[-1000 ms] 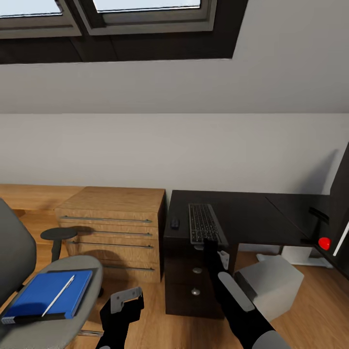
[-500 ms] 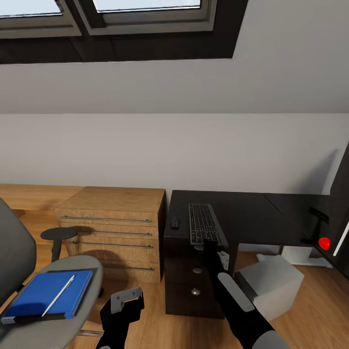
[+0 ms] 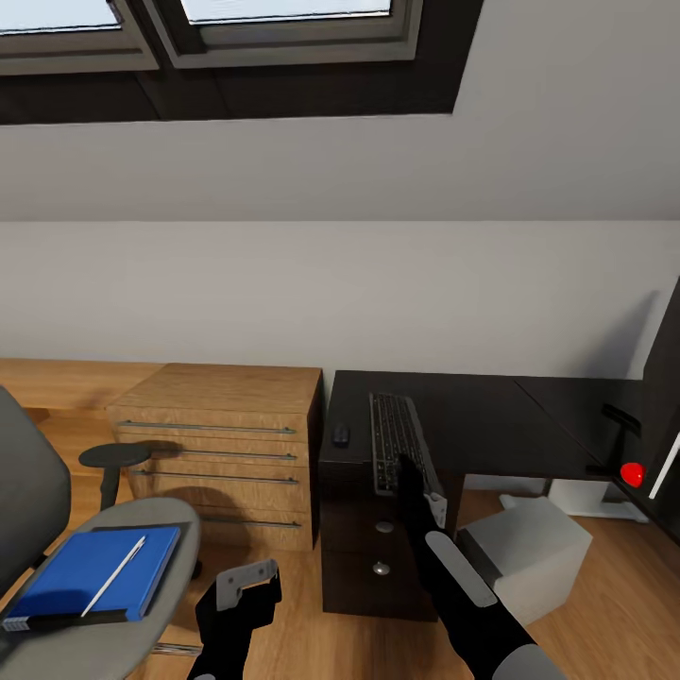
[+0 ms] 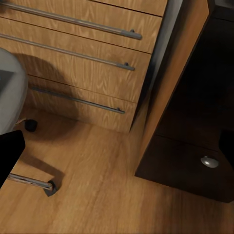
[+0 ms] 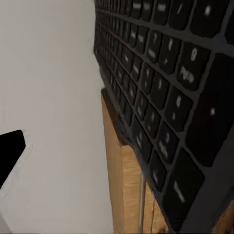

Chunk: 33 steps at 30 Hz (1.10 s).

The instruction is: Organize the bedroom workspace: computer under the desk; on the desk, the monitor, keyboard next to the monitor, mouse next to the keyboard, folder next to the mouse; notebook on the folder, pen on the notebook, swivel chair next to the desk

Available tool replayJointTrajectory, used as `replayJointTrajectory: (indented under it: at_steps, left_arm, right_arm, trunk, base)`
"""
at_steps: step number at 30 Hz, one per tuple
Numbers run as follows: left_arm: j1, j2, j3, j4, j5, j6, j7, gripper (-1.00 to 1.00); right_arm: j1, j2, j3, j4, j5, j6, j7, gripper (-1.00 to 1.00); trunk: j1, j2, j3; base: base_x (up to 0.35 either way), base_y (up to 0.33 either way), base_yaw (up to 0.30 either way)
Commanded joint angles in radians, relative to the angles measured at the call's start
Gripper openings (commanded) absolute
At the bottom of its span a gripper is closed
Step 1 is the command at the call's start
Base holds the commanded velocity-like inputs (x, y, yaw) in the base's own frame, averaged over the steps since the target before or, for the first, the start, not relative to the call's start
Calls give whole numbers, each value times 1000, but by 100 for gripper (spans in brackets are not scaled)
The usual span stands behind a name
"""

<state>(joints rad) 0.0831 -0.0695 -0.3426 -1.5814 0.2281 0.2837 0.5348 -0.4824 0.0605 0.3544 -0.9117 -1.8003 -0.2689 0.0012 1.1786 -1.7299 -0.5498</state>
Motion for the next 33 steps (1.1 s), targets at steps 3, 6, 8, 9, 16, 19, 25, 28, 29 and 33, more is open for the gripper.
replayJointTrajectory:
  at_steps: [3,6,8,9,16,19,25,28,29,33]
  left_arm:
    - [0,1,-1,-1,7,3,5,100]
    - [0,2,0,0,7,4,5,100]
    - [0,2,0,0,7,4,5,100]
    - [0,2,0,0,7,4,5,100]
    - [0,2,1,0,7,5,5,100]
    - [0,2,1,1,7,5,5,100]
    - [0,2,1,1,7,5,5,100]
    - [0,2,2,1,7,5,5,100]
    - [0,3,2,1,7,5,5,100]
    - [0,3,3,1,7,5,5,100]
  right_arm:
    - [-1,-1,4,-1,-8,-7,0,100]
    - [-1,-1,8,-1,-8,-7,1,100]
    - [-1,-2,9,-1,-8,-7,2,100]
    - [-1,-2,10,-1,-8,-7,2,100]
    - [-1,-3,11,-1,-8,-6,2,100]
    - [-1,-4,11,-1,-8,-6,2,100]
    - [-1,-4,11,-1,-8,-5,1,100]
    - [-1,-4,11,-1,-8,-3,1,100]
    - [-1,-4,11,-1,-8,-3,0,100]
    - [-1,-3,11,22,-8,-3,0,100]
  trunk:
    - [0,-1,-1]
    - [0,-1,-1]
    - [0,-1,-1]
    - [0,-1,-1]
    - [0,-1,-1]
    - [0,-1,-1]
    - [0,-1,-1]
    - [0,-1,-1]
    - [0,-1,-1]
    - [0,-1,-1]
  base:
    - [0,0,0]
    - [0,0,0]
    - [0,0,0]
    - [0,0,0]
    - [-88,0,0]
    - [-280,0,0]
    - [-321,0,0]
    - [-332,0,0]
    - [-333,0,0]
    - [-272,0,0]
